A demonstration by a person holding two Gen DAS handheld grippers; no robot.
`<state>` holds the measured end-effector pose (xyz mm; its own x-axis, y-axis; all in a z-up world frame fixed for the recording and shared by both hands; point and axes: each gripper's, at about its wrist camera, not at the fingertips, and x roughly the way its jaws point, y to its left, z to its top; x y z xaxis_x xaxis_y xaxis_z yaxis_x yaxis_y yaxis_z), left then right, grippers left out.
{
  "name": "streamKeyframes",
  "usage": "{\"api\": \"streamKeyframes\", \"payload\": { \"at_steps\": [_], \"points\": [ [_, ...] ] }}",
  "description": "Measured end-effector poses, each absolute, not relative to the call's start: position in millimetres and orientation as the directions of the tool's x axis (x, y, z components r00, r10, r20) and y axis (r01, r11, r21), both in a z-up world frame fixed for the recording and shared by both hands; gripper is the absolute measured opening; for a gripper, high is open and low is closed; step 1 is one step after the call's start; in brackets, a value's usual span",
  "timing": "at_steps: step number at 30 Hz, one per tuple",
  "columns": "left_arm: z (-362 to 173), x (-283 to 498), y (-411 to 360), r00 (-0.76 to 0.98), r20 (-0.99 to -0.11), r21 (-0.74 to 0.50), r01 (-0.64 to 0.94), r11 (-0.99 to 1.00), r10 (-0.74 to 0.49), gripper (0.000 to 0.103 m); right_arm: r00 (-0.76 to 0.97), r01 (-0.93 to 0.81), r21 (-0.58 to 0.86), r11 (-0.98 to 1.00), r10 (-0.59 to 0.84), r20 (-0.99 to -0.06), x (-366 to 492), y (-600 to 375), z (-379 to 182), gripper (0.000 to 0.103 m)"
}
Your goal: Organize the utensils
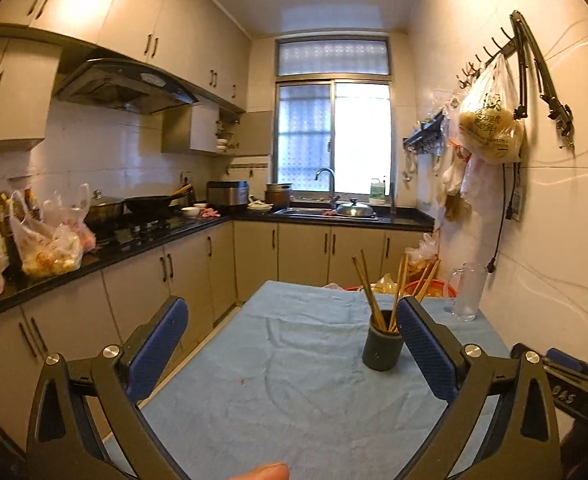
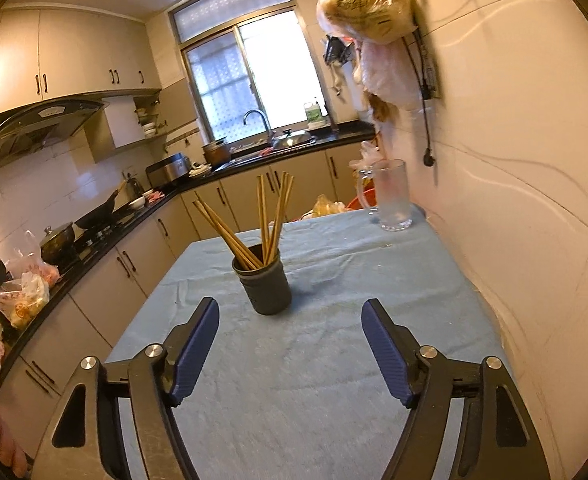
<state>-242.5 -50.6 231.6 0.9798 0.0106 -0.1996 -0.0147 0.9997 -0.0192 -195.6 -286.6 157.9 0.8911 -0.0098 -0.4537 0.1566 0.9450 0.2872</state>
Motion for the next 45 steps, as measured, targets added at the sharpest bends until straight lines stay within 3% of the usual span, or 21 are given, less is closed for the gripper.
{"api": "streamKeyframes", "payload": {
  "at_steps": [9, 24, 45],
  "points": [
    [201.7, -243.1, -55.1, 0.949, -0.316, -0.018, 0.009, 1.0, -0.014, 0.103, 0.893, 0.164, 0.226, 0.96, -0.047, -0.449, -208.4, -269.3, 157.7, 0.083],
    [170.4, -217.4, -74.4, 0.884, -0.466, 0.043, 0.071, 0.997, -0.043, 0.103, 0.852, 0.193, 0.24, 0.951, -0.041, -0.522, -189.5, -277.4, 131.6, 0.084],
    [143.5, -191.1, -80.7, 0.819, -0.571, 0.036, 0.093, 0.995, -0.056, 0.103, 0.816, 0.203, 0.225, 0.953, -0.037, -0.577, -171.2, -275.2, 108.9, 0.085]
  ]
}}
